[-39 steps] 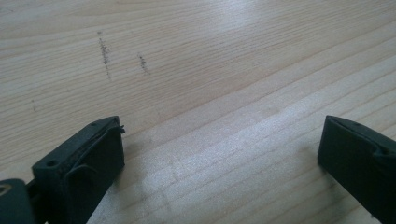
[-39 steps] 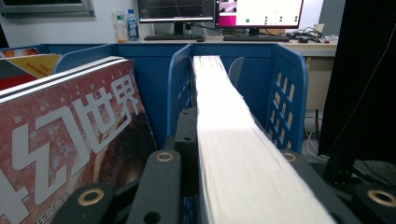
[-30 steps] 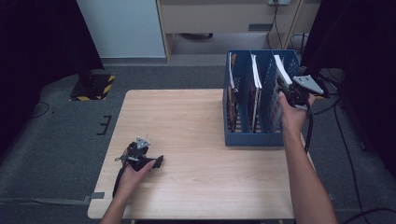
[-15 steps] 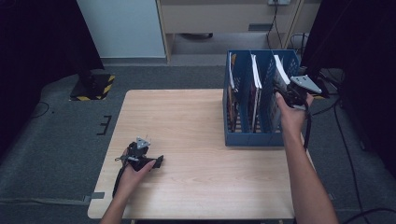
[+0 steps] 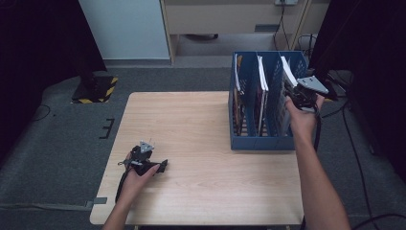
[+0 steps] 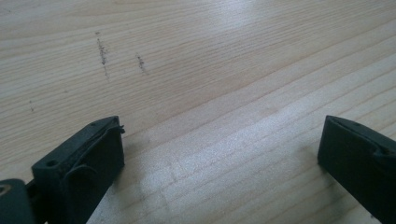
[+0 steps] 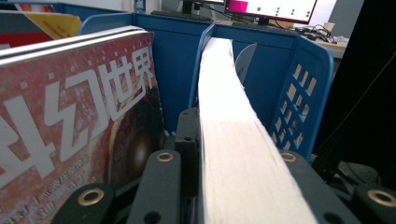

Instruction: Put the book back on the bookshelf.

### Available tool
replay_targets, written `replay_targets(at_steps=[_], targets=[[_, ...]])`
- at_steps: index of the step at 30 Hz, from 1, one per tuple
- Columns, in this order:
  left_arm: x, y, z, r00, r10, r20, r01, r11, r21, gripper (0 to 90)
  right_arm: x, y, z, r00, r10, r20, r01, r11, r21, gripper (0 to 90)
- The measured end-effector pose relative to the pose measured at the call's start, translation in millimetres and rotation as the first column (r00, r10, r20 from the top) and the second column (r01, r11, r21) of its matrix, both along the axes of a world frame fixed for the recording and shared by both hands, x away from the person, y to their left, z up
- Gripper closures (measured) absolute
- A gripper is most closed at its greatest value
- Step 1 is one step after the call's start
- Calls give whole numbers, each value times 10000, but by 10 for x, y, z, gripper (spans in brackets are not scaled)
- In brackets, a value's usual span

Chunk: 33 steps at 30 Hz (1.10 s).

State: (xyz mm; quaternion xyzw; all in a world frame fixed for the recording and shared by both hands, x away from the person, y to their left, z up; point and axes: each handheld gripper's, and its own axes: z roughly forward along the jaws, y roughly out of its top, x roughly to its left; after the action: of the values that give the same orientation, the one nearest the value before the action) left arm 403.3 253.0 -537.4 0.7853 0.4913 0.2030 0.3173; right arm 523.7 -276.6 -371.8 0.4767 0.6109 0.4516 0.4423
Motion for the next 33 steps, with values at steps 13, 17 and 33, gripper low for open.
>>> replay_targets(at_steps=[13, 17, 33], targets=[[-1, -3, -1, 10000, 18, 19, -18, 10000, -16, 0, -11, 7, 9, 9995, 287, 105, -297, 9937, 1081, 621], [-1, -2, -1, 10000, 15, 18, -15, 10000, -14, 0, -33, 10, 23, 9989, 468, 59, -471, 9921, 1163, 567], [-1, -3, -1, 10000, 19, 21, -19, 10000, -20, 0, -85, -2, 23, 9974, 689, -215, -653, 9884, 1372, 427]])
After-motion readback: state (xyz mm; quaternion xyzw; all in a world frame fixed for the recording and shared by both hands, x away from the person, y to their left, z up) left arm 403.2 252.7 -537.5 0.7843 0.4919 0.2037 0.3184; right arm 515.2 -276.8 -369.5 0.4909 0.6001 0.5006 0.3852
